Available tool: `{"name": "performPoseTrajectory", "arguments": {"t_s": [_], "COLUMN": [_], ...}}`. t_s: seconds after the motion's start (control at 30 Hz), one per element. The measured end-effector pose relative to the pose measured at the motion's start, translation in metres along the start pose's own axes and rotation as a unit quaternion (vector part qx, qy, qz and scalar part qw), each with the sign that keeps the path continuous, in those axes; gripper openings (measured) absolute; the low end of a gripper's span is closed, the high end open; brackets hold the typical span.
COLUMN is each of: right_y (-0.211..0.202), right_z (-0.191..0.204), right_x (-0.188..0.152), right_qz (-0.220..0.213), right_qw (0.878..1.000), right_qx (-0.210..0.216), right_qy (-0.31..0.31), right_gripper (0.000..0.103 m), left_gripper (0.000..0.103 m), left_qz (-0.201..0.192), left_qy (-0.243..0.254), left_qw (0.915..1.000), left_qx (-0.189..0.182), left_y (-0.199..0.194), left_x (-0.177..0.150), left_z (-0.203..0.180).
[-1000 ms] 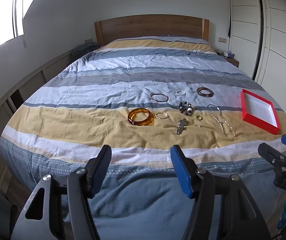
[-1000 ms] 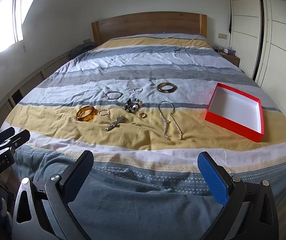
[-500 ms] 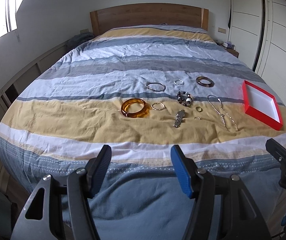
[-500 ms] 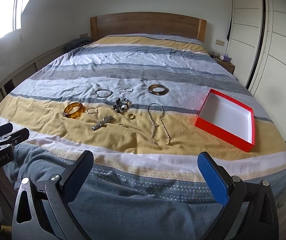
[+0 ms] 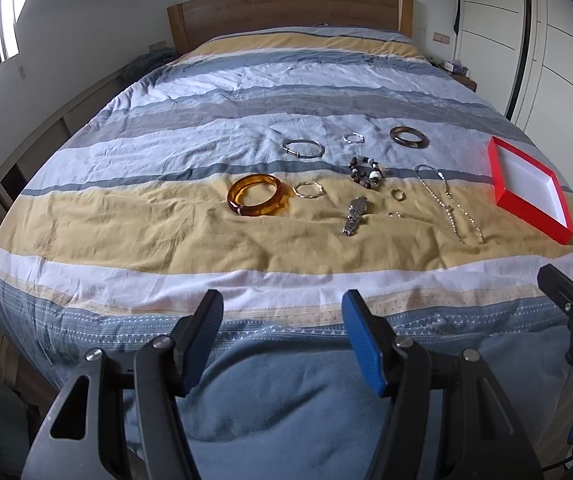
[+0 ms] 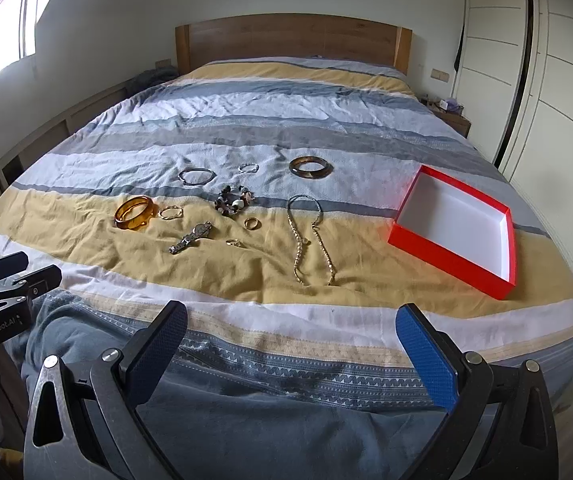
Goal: Organize jewelry
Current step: 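Move both grippers toward the jewelry laid out on the duvet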
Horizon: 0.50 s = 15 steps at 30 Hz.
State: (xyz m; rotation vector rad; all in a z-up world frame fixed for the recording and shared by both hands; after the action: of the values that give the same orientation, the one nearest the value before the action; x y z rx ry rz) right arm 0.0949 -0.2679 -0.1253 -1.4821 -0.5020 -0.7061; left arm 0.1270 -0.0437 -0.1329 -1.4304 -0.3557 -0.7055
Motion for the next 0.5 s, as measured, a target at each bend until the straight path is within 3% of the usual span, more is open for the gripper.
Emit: {"name": "performPoseTrajectory", "arguments": {"t_s": [0.5], "right_y": [0.017], "right_z": [0.004], "right_x": [-0.002], "right_qz": [0.016], "right_qw": [0.999], "right_qx": [-0.018], "right_qy": [-0.024], "right_gripper": [0.101], "left_gripper": [0.06], "left_qz": [0.009], "left_qy": [-0.002], "left_qw": [0.9999], "left_qx": [0.009], "left_y": [0.019], "left_x": [0.0], "left_z": [0.003]}}
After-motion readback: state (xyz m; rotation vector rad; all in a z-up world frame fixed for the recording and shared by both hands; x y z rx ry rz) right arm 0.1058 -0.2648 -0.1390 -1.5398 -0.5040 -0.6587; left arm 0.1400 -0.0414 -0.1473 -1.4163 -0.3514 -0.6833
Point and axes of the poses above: each gripper's, at about its wrist camera, not at the fingertips, and y roughly the way its jaws point, z to its left, x to its top, the point moved 7 cm from there along y, roughly the way its jaws point, and after that the axes turned 6 degrees about y, right-handed, at the moved point
